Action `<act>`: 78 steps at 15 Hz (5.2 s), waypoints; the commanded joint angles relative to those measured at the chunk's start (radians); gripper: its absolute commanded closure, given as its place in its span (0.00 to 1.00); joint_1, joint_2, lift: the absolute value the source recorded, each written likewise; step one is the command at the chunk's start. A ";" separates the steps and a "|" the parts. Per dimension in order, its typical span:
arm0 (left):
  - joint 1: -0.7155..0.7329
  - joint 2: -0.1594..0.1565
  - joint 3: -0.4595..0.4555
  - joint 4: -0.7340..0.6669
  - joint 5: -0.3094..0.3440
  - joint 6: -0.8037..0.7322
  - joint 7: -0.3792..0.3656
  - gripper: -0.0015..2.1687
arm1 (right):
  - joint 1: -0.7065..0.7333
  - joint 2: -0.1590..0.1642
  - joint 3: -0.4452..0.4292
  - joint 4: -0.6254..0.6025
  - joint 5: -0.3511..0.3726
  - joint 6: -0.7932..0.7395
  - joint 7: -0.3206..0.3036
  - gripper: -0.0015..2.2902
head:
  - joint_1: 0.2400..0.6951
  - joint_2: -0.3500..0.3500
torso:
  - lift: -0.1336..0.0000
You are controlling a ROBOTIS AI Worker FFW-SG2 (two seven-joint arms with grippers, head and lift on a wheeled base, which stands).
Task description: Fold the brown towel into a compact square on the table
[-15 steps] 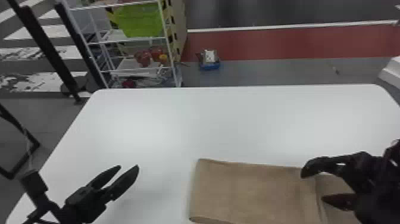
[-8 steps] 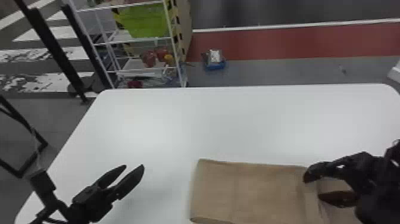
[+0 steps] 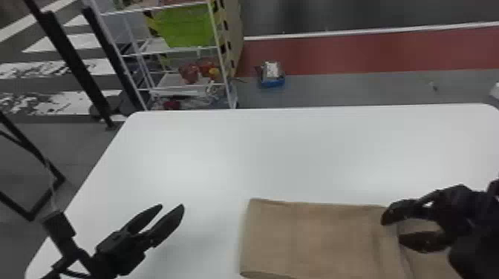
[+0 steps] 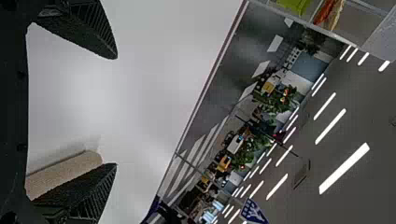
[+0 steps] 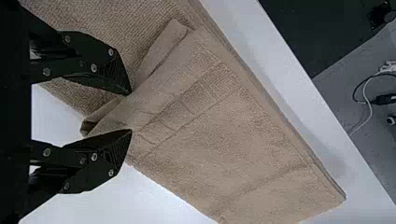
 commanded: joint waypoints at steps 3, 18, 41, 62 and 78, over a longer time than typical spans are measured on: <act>0.000 -0.003 0.000 0.003 0.000 0.000 -0.004 0.03 | -0.003 0.008 0.007 -0.003 -0.005 0.023 0.003 0.54 | 1.00 0.77 | 0.00; -0.003 -0.003 -0.015 0.001 -0.008 0.000 -0.017 0.03 | 0.147 -0.026 -0.145 -0.144 -0.092 0.081 0.003 0.57 | 1.00 0.72 | 0.00; -0.023 -0.003 -0.098 -0.002 -0.041 -0.153 0.046 0.03 | 0.399 0.003 -0.479 -0.294 -0.204 -0.032 0.003 0.57 | 1.00 0.58 | 0.00; -0.049 -0.003 -0.155 0.060 -0.081 -0.157 0.052 0.03 | 0.336 0.025 -0.537 -0.147 -0.157 -0.167 0.003 0.57 | 1.00 0.37 | 0.00; -0.069 -0.003 -0.167 0.092 -0.097 -0.157 0.057 0.03 | 0.379 0.023 -0.748 -0.219 -0.261 -0.210 0.003 0.57 | 1.00 0.32 | 0.00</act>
